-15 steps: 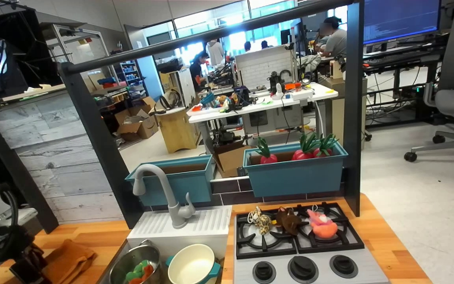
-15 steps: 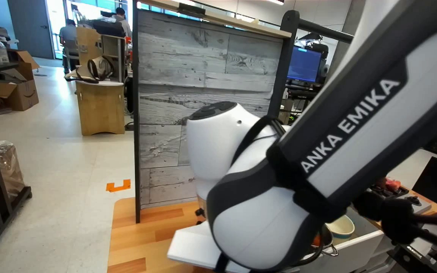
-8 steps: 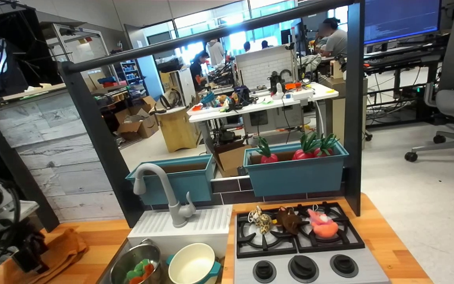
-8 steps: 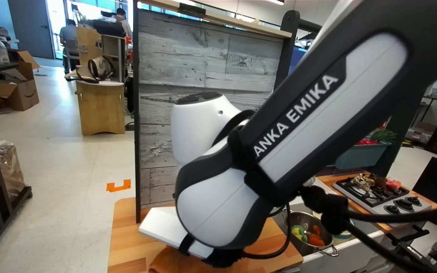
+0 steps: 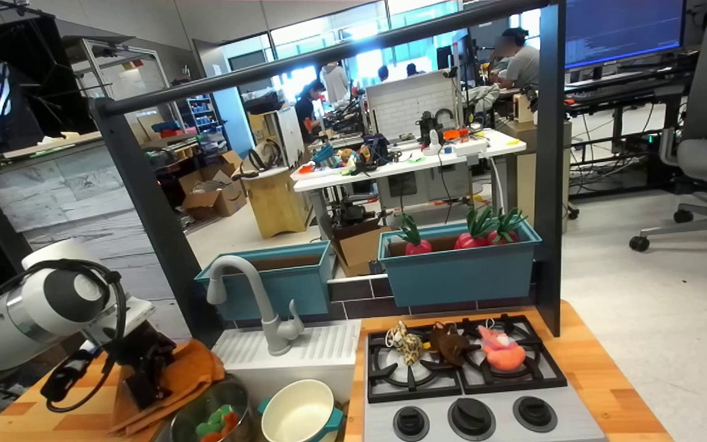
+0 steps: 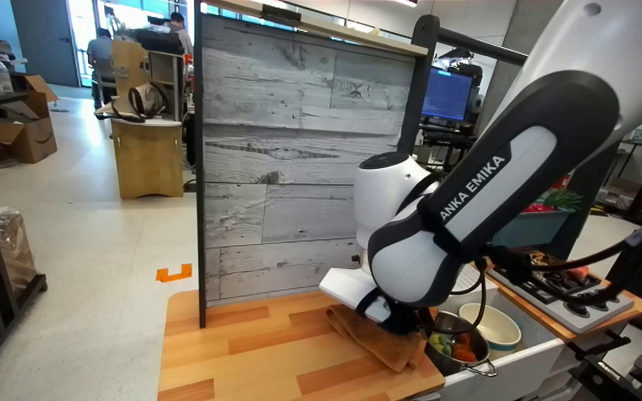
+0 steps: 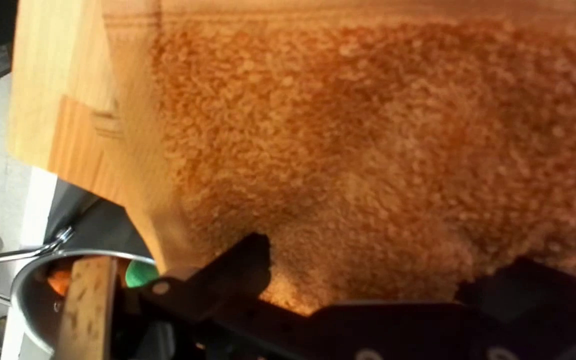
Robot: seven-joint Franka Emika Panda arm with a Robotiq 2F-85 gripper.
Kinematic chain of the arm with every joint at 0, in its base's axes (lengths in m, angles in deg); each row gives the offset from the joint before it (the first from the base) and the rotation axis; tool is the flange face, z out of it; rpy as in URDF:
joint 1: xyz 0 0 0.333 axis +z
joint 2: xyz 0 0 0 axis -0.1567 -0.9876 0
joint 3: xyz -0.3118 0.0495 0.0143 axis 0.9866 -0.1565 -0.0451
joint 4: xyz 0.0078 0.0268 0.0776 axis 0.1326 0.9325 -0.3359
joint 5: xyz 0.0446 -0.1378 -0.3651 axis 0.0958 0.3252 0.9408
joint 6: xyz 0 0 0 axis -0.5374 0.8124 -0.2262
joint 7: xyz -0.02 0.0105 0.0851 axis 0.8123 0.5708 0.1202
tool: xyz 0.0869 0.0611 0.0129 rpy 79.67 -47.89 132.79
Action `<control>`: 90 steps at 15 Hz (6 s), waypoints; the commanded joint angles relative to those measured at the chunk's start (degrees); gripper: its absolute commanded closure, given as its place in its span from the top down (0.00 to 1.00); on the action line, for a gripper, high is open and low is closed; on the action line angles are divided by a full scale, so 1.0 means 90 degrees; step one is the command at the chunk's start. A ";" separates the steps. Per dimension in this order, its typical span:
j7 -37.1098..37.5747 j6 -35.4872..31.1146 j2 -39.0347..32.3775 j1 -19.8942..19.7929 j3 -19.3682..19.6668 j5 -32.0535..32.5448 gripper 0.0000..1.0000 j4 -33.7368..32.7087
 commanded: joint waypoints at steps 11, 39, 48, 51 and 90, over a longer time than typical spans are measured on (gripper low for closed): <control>0.0001 -0.1163 -0.0655 0.1564 -0.0367 0.0230 1.00 -0.1389; 0.0441 -0.1390 -0.0106 0.1954 0.0826 0.0220 1.00 0.0936; -0.0233 -0.1592 -0.0039 0.1715 0.0558 0.0397 1.00 0.1125; -0.0441 -0.1942 0.0203 0.2139 0.0249 0.0320 1.00 0.1029; -0.1946 -0.1563 0.3125 0.1502 0.0998 -0.0455 1.00 0.4533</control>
